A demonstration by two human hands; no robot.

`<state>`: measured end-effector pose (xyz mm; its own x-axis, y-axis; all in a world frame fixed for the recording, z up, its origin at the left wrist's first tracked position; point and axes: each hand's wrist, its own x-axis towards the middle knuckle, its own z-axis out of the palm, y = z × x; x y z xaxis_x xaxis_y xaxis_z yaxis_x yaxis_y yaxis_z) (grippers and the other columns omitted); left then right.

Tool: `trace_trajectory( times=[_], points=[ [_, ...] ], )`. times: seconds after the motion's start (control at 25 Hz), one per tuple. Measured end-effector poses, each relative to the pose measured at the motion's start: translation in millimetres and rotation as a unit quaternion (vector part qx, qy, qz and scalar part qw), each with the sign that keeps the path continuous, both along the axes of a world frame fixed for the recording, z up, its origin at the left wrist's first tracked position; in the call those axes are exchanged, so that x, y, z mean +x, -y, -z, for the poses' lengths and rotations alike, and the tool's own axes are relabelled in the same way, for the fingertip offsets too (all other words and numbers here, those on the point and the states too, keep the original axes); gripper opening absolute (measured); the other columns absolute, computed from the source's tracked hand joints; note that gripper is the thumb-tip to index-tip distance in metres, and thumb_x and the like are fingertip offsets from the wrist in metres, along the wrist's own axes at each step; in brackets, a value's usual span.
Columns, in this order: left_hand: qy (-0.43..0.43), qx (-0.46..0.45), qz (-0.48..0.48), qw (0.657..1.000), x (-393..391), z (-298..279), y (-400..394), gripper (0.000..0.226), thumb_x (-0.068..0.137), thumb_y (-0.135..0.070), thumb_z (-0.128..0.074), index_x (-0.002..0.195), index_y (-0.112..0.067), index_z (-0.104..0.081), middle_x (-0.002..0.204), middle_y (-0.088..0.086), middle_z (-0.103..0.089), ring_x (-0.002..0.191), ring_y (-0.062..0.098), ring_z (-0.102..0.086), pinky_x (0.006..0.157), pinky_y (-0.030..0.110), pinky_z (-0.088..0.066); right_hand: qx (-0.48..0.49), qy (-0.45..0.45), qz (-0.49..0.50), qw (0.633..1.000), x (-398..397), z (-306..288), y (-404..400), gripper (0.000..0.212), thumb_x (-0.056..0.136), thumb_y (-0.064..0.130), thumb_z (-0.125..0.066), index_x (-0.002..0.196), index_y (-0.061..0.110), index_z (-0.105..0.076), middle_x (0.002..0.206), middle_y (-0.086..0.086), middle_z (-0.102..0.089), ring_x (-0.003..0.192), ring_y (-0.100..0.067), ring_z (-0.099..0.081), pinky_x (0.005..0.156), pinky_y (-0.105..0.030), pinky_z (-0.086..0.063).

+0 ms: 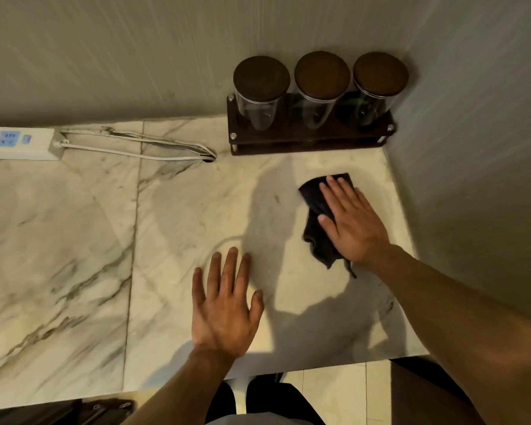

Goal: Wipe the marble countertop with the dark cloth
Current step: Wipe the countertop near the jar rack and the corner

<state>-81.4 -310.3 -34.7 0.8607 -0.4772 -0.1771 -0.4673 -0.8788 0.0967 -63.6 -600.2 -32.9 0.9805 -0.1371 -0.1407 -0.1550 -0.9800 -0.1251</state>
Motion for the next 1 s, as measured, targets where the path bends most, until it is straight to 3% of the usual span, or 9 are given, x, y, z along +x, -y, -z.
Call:
trace_trajectory(
  times=[0.32, 0.6, 1.0],
  points=[
    [-0.005, -0.003, 0.001, 1.000, 1.7, 1.3, 0.2, 0.065, 0.090, -0.050, -0.033, 0.148, -0.021, -0.028, 0.157, 0.005, -0.025, 0.144, 0.027, -0.019, 0.112, 0.057, -0.020, 0.006, 0.010, 0.168, 0.986, 49.6, 1.7, 14.9, 0.061, 0.098, 0.044, -0.020, 0.152, 0.016, -0.006, 0.161, -0.006, -0.004, 0.147, -0.021, 0.001, 0.118, -0.039, 0.000],
    [-0.003, -0.008, 0.003, 1.000, 1.9, 1.1, -0.1, 0.066, 0.089, -0.049, -0.036, 0.148, -0.021, -0.031, 0.156, 0.005, -0.026, 0.144, 0.028, -0.020, 0.111, 0.057, -0.020, 0.032, 0.079, 0.298, 0.951, 52.6, 7.9, 8.8, 0.061, 0.098, 0.036, -0.022, 0.150, 0.007, -0.013, 0.158, -0.016, -0.013, 0.146, -0.029, -0.005, 0.118, -0.041, -0.001],
    [-0.001, -0.011, 0.002, 1.000, -0.4, -1.0, 0.3, 0.064, 0.090, -0.049, -0.034, 0.147, -0.020, -0.032, 0.156, 0.005, -0.027, 0.143, 0.028, -0.022, 0.112, 0.057, -0.020, 0.043, 0.111, 0.361, 0.925, 18.5, 7.9, -1.3, 0.058, 0.098, 0.028, -0.029, 0.149, 0.003, -0.017, 0.157, -0.019, -0.016, 0.145, -0.032, -0.008, 0.117, -0.043, -0.006]
  ],
)
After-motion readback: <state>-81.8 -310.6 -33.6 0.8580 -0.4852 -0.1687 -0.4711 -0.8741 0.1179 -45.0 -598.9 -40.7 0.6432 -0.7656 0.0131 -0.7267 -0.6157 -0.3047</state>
